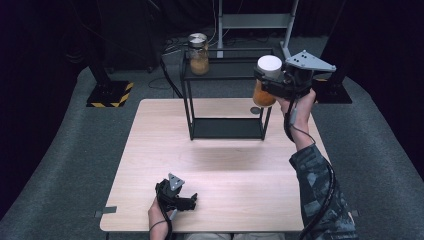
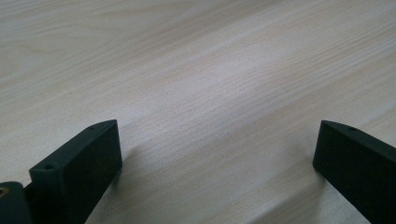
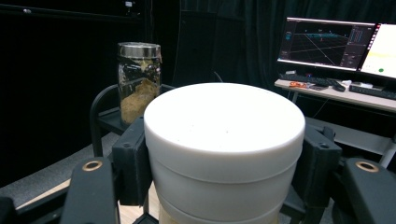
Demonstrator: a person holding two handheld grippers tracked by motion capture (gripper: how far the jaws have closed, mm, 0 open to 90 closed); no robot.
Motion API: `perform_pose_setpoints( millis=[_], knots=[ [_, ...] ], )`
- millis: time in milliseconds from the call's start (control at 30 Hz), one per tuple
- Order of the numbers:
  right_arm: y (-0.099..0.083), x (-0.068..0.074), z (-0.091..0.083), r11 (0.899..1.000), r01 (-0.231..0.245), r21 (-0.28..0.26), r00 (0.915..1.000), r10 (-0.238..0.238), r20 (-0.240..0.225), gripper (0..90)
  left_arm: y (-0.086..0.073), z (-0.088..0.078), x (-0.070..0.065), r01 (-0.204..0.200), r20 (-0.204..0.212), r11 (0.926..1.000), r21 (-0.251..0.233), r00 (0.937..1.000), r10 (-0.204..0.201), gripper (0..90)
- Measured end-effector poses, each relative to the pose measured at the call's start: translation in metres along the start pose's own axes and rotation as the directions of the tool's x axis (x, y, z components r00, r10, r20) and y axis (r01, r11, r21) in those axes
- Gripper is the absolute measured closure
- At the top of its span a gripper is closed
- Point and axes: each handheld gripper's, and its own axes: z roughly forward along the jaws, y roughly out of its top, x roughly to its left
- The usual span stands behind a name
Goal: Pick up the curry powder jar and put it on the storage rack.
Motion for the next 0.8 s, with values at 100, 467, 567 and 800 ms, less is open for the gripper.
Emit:
perform_pose_setpoints(
  millis=[100, 467, 567, 800],
  knots=[
    [0.005, 0.0, 0.002, 1.0, 0.003, -0.001, 1.0, -0.003, 0.004, 33.4, 0.0, 0.0, 0.0, -0.002, -0.001, 1.0, 0.0, 1.0, 0.002, 0.3],
    [0.021, -0.002, 0.006, 1.0, 0.0, -0.011, 0.9999, 0.0, 0.014, 33.5, 0.0, 0.0, 0.001, -0.001, 0.003, 1.0, 0.002, 1.0, 0.001, 0.4],
    [0.025, -0.003, 0.008, 1.0, -0.005, -0.013, 0.9999, 0.006, 0.014, 33.5, 0.0, 0.0, 0.001, -0.001, 0.004, 1.0, 0.002, 1.0, 0.001, 0.4],
    [0.032, -0.005, 0.013, 1.0, -0.014, -0.019, 0.9997, 0.014, 0.018, 33.5, 0.001, 0.0, 0.001, -0.001, 0.007, 1.0, 0.003, 1.0, 0.001, 0.4]
  ],
)
